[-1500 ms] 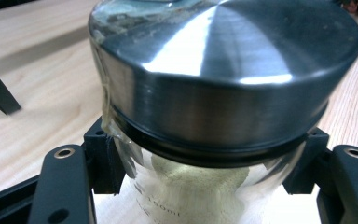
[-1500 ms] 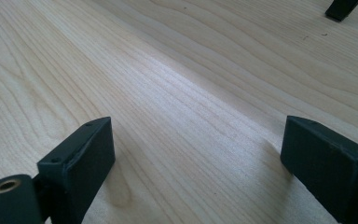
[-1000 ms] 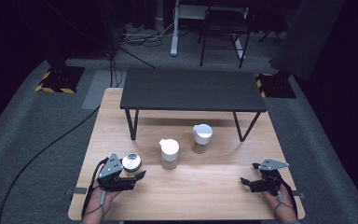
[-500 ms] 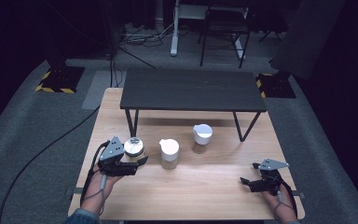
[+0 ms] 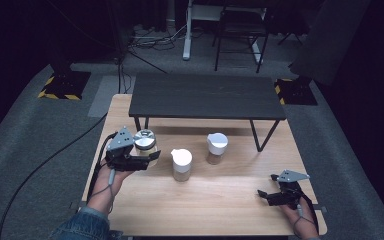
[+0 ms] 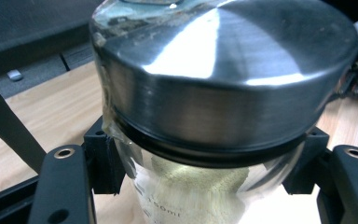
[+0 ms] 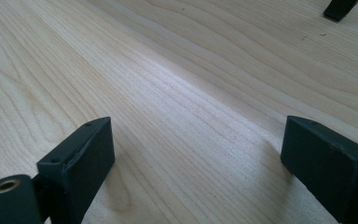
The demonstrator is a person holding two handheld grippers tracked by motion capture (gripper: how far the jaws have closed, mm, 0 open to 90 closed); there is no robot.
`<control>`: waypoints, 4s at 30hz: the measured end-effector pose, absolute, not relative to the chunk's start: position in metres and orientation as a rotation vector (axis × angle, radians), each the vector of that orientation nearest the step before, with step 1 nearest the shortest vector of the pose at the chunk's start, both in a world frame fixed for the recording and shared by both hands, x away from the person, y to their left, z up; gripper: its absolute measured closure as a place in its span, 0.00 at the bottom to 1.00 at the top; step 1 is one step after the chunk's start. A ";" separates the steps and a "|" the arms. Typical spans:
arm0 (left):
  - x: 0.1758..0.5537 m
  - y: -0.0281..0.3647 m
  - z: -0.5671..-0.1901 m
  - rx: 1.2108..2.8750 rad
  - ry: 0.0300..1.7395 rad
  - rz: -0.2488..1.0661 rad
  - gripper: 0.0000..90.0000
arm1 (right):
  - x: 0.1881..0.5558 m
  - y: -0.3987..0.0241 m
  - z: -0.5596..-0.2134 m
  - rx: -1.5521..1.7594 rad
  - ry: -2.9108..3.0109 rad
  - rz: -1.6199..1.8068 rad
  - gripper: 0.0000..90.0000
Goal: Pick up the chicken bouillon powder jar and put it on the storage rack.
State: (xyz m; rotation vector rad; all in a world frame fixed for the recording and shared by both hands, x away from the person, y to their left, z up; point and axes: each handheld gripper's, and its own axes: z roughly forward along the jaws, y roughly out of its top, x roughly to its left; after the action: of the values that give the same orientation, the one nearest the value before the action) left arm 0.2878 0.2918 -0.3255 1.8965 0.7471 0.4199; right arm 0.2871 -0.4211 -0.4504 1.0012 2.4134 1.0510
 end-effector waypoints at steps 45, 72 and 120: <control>0.393 0.255 -0.258 1.858 0.852 0.578 0.35 | 0.286 -0.420 -0.450 1.010 2.408 1.048 0.10; 0.366 0.274 -0.274 1.766 0.919 0.600 0.12 | 0.286 -0.419 -0.450 1.014 2.405 1.048 0.10; 0.223 0.299 -0.404 1.907 0.987 0.502 0.12 | 0.286 -0.419 -0.450 1.012 2.407 1.049 0.10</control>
State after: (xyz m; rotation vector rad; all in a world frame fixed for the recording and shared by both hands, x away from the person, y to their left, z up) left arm 0.2226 0.2992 -0.4040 1.9065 0.9866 0.5017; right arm 0.2865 -0.4192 -0.4504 1.0118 2.4074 1.0487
